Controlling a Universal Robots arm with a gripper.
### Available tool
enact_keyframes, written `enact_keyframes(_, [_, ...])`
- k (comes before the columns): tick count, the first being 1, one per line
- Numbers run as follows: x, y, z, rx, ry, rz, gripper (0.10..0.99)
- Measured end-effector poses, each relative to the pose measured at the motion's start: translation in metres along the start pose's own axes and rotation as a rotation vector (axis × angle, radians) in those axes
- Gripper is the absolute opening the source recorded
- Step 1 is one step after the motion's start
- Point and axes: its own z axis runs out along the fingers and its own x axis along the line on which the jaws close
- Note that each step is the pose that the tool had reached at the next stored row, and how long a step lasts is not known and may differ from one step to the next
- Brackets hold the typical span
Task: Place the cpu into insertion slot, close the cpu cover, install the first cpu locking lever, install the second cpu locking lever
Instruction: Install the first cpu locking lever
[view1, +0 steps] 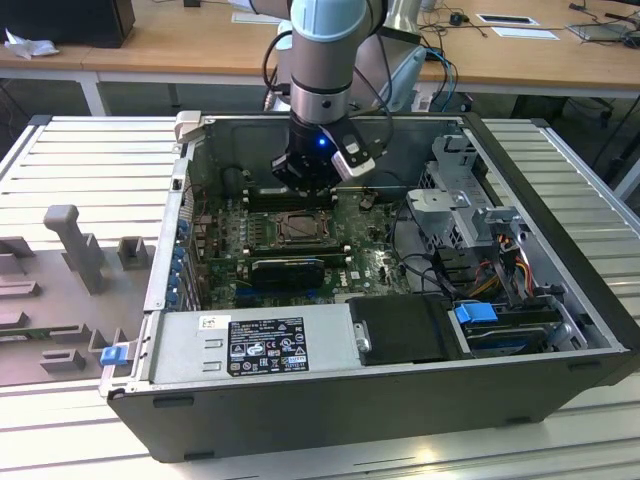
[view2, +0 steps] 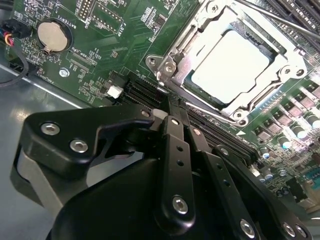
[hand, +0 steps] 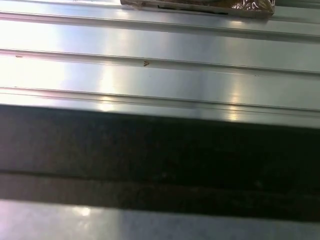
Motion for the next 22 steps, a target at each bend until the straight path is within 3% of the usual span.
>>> enact_keyframes(14, [-0.0001, -0.0003, 0.0027, 0.009, 0.0007, 0.000, 0.106])
enact_keyframes(22, [-0.0002, -0.0003, 0.0004, 0.009, 0.0024, 0.000, 0.106])
